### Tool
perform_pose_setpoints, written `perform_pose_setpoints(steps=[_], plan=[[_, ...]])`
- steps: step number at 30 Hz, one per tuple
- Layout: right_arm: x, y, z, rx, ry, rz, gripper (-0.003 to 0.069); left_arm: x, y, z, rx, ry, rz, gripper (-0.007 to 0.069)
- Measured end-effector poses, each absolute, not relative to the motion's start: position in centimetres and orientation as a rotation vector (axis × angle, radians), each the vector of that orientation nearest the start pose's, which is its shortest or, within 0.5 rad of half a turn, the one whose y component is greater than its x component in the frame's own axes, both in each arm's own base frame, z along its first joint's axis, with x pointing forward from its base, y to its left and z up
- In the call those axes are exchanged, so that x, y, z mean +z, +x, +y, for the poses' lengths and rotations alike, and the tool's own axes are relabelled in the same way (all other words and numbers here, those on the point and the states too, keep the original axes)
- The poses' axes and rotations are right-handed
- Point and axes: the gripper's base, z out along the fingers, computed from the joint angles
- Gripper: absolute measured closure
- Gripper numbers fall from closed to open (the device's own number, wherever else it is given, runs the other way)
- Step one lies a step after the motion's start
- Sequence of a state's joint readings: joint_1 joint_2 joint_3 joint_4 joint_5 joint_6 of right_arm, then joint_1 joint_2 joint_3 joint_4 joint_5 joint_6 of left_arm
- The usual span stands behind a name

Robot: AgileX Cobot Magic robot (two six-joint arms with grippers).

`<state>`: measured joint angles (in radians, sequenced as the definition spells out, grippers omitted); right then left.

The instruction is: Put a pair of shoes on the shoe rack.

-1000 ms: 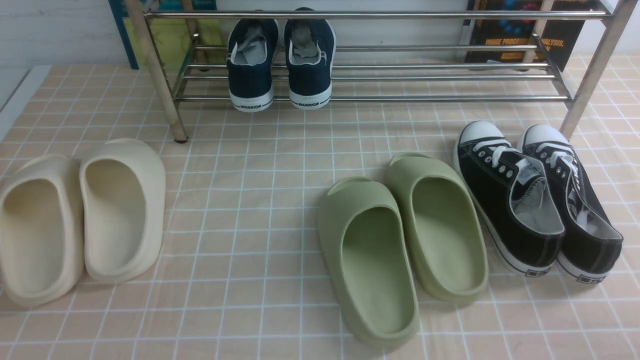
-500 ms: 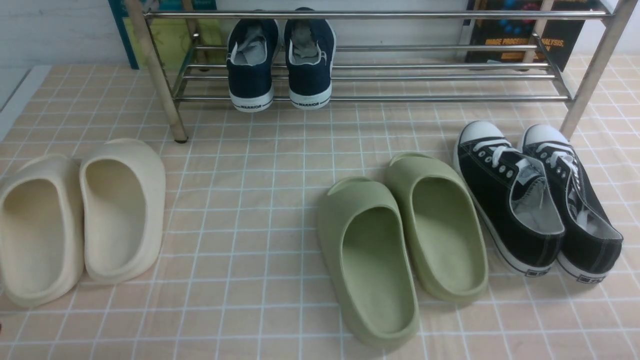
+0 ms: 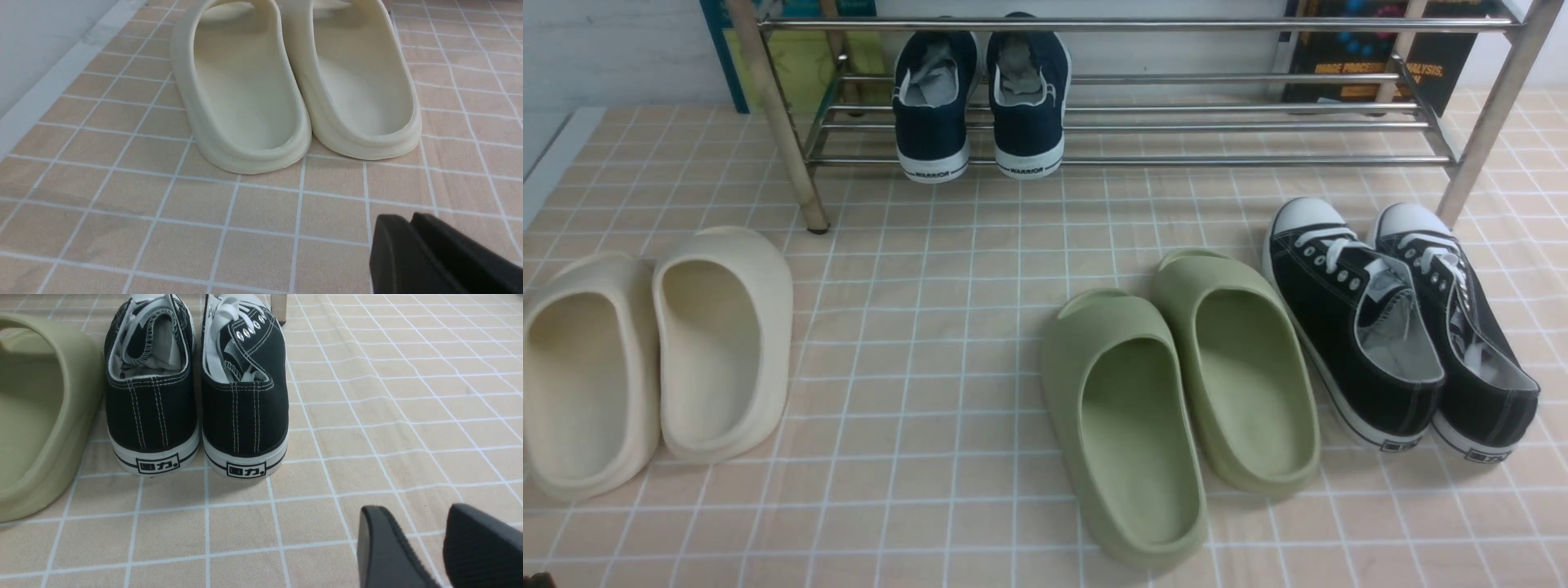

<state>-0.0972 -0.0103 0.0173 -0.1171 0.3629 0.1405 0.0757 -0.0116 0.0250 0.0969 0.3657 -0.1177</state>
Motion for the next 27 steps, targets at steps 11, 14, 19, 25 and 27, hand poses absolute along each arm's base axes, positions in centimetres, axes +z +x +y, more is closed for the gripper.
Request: perform_pose_setpoints(steps=[11, 14, 19, 25, 27], plan=[[17.55, 5.21, -0.89, -0.085, 0.147, 1.846, 0.0419, 17.28, 5.24, 0.71, 0.066, -0.118, 1.856, 0.0550], [17.55, 5.21, -0.89, -0.085, 0.147, 1.846, 0.0419, 17.28, 5.24, 0.71, 0.066, -0.118, 1.856, 0.0548], [17.55, 5.21, -0.89, -0.085, 0.147, 1.846, 0.0419, 17.28, 5.24, 0.71, 0.066, -0.118, 1.856, 0.0541], [17.55, 5.21, -0.89, -0.085, 0.147, 1.846, 0.0419, 17.28, 5.24, 0.71, 0.067, -0.117, 1.856, 0.0538], [17.55, 5.21, -0.89, -0.085, 0.147, 1.846, 0.0419, 17.28, 5.24, 0.71, 0.068, -0.117, 1.856, 0.0538]])
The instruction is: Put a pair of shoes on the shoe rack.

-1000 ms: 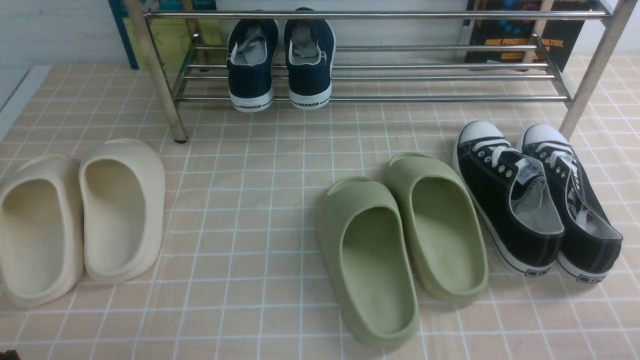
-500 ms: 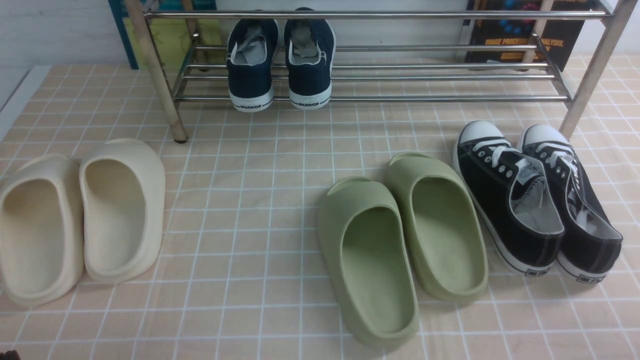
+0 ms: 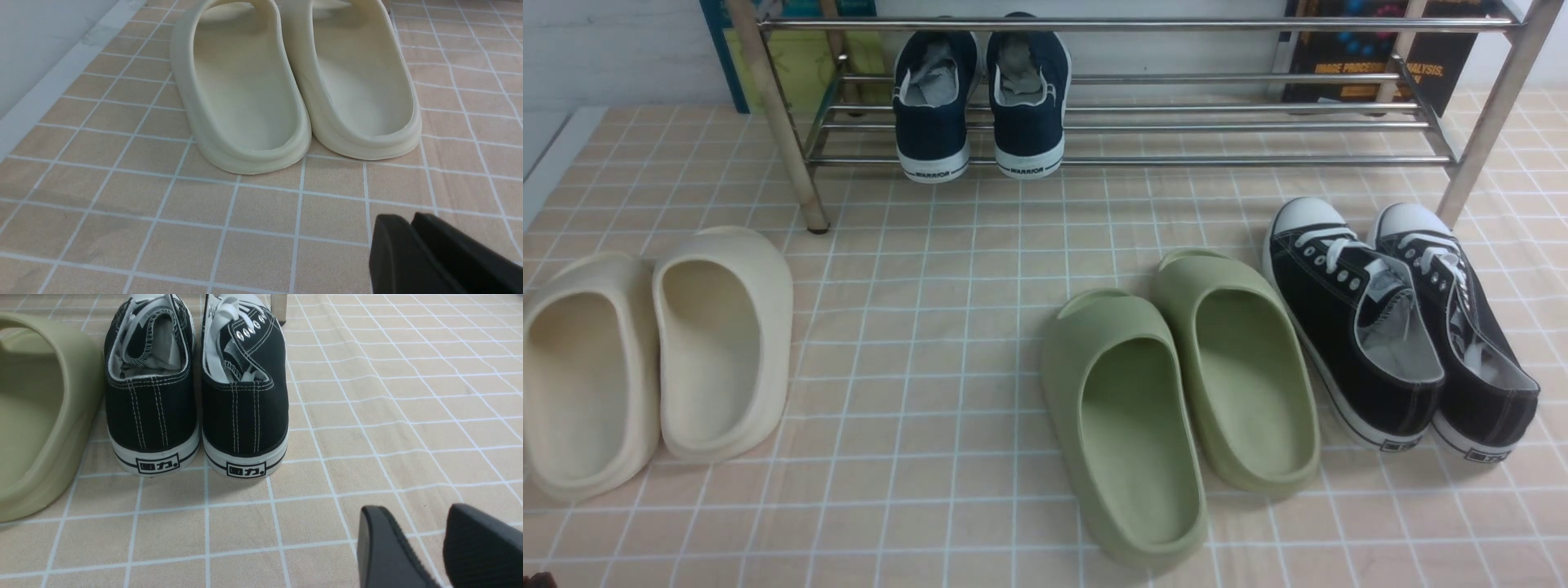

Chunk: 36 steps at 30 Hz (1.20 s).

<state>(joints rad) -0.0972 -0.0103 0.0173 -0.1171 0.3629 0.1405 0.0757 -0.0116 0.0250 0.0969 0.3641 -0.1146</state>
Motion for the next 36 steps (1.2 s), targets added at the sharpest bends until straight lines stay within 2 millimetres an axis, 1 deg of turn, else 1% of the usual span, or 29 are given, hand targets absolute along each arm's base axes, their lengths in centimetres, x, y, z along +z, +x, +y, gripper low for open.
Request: perform_pose_setpoints(steps=[36], plan=[[17.55, 5.21, -0.89, -0.086, 0.147, 1.846, 0.0419, 17.28, 5.24, 0.74, 0.075, -0.112, 1.856, 0.0519]])
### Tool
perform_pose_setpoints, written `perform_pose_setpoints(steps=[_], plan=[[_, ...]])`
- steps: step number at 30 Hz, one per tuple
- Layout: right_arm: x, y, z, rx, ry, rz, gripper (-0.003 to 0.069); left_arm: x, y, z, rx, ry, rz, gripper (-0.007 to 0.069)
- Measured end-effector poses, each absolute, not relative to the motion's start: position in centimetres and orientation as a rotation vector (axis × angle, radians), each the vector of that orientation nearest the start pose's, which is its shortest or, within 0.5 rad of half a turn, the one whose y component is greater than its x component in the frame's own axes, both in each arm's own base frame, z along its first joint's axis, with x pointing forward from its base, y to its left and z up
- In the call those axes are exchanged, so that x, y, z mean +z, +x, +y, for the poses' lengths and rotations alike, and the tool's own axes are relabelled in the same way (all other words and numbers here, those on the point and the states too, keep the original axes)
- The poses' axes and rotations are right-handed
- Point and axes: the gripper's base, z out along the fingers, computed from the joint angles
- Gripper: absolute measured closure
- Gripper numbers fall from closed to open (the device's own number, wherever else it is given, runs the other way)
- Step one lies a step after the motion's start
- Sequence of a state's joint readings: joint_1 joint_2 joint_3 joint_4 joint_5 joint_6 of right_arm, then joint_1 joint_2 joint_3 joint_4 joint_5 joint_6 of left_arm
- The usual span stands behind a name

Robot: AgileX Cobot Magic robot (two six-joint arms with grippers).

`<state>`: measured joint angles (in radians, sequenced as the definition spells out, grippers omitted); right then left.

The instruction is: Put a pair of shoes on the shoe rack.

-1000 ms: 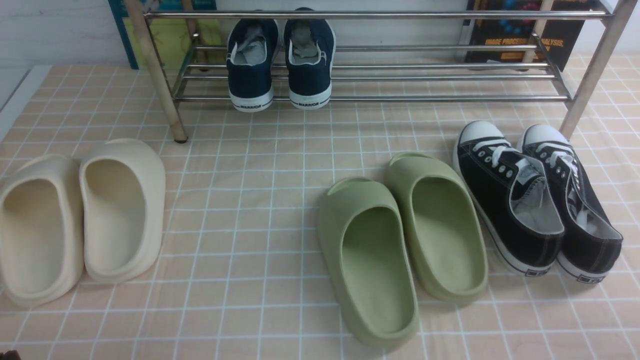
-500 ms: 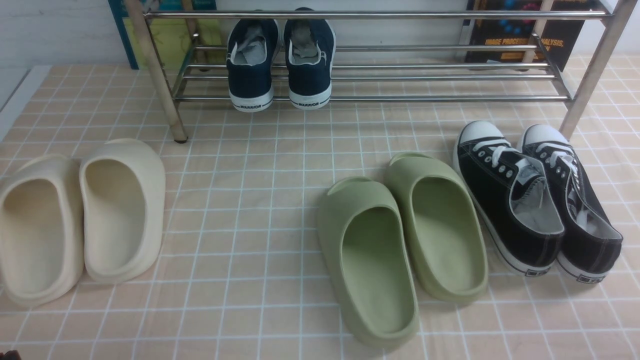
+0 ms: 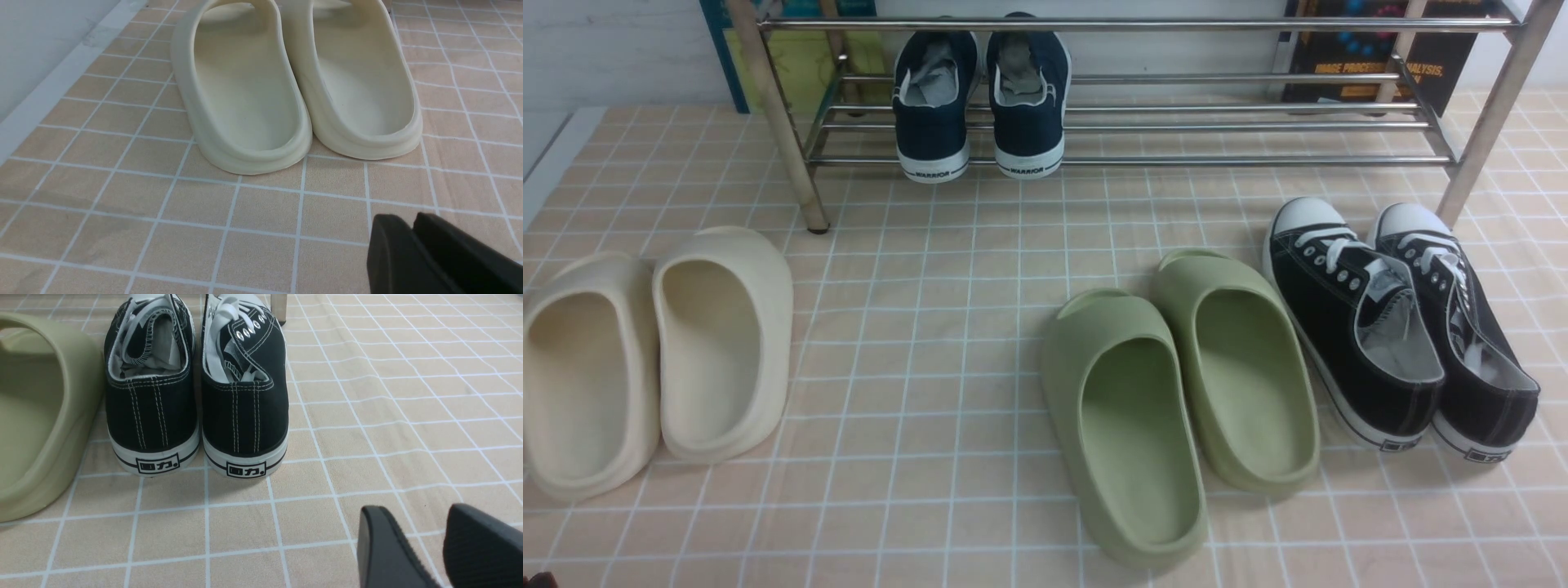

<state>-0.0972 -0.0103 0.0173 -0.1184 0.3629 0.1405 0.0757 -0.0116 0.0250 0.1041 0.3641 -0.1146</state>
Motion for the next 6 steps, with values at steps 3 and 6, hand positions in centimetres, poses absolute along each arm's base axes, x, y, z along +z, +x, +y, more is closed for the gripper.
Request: perform_pose_setpoints(steps=[3, 6], plan=[[17.55, 5.21, -0.89, -0.086, 0.147, 1.846, 0.0419, 17.28, 5.24, 0.73, 0.075, -0.112, 1.856, 0.0518], [17.55, 5.21, -0.89, -0.086, 0.147, 1.846, 0.0419, 17.28, 5.24, 0.73, 0.075, -0.112, 1.856, 0.0517]])
